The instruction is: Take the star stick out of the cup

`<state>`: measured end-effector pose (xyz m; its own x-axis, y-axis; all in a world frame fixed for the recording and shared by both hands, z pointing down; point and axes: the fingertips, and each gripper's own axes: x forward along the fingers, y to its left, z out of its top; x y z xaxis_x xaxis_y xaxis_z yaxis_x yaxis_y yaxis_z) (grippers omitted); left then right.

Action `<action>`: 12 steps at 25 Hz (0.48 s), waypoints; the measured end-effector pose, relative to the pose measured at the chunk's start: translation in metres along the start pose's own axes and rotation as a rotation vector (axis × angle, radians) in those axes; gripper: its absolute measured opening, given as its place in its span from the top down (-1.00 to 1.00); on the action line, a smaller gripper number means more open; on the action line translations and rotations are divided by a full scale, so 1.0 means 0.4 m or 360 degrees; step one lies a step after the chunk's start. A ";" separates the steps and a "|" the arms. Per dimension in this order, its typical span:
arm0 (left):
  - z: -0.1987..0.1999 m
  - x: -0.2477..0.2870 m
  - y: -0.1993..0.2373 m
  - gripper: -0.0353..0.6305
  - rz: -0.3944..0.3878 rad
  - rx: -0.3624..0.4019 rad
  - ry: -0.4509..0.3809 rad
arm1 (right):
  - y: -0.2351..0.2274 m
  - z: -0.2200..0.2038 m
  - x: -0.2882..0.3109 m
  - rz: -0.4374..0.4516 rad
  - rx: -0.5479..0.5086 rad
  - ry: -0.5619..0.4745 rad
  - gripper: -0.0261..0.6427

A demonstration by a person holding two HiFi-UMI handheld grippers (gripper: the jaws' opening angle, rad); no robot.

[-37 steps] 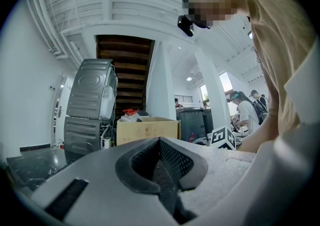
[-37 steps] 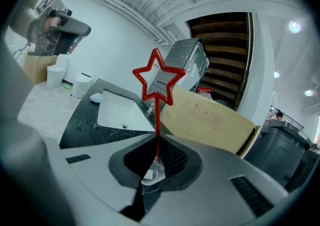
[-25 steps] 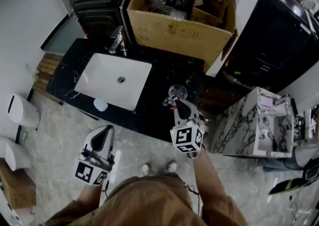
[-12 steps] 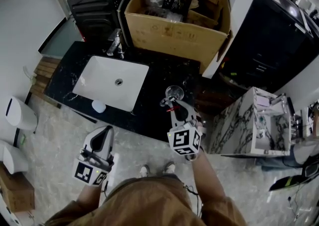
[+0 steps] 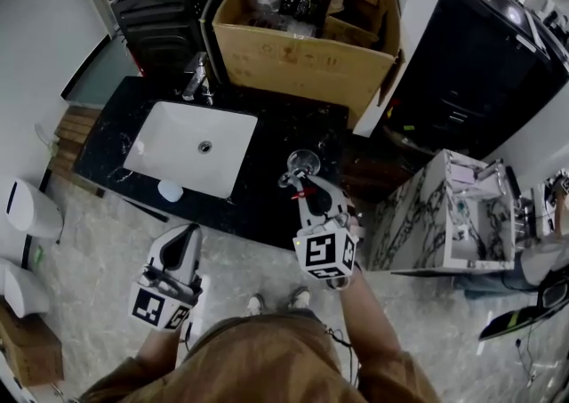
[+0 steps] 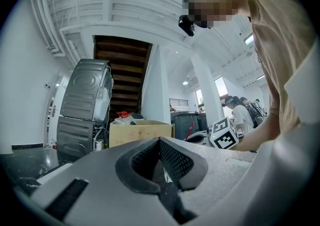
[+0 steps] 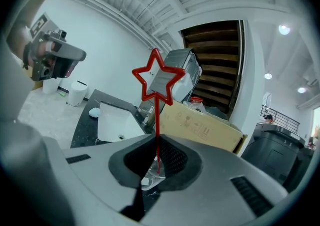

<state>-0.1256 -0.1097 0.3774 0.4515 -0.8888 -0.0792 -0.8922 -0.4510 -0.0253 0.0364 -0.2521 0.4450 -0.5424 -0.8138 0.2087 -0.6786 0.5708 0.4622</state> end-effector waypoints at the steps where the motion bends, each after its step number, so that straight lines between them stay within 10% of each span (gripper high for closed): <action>1: 0.000 0.000 -0.002 0.89 -0.0005 0.0001 -0.0002 | -0.003 0.008 -0.004 -0.0009 -0.0001 -0.0015 0.88; 12: -0.001 0.001 -0.026 0.89 -0.0051 -0.0012 -0.0012 | -0.021 0.031 -0.049 -0.0055 -0.0017 -0.0042 0.88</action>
<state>-0.1163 -0.1055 0.3779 0.4800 -0.8731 -0.0861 -0.8770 -0.4801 -0.0207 0.0467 -0.2395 0.4263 -0.5316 -0.8298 0.1695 -0.6921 0.5410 0.4779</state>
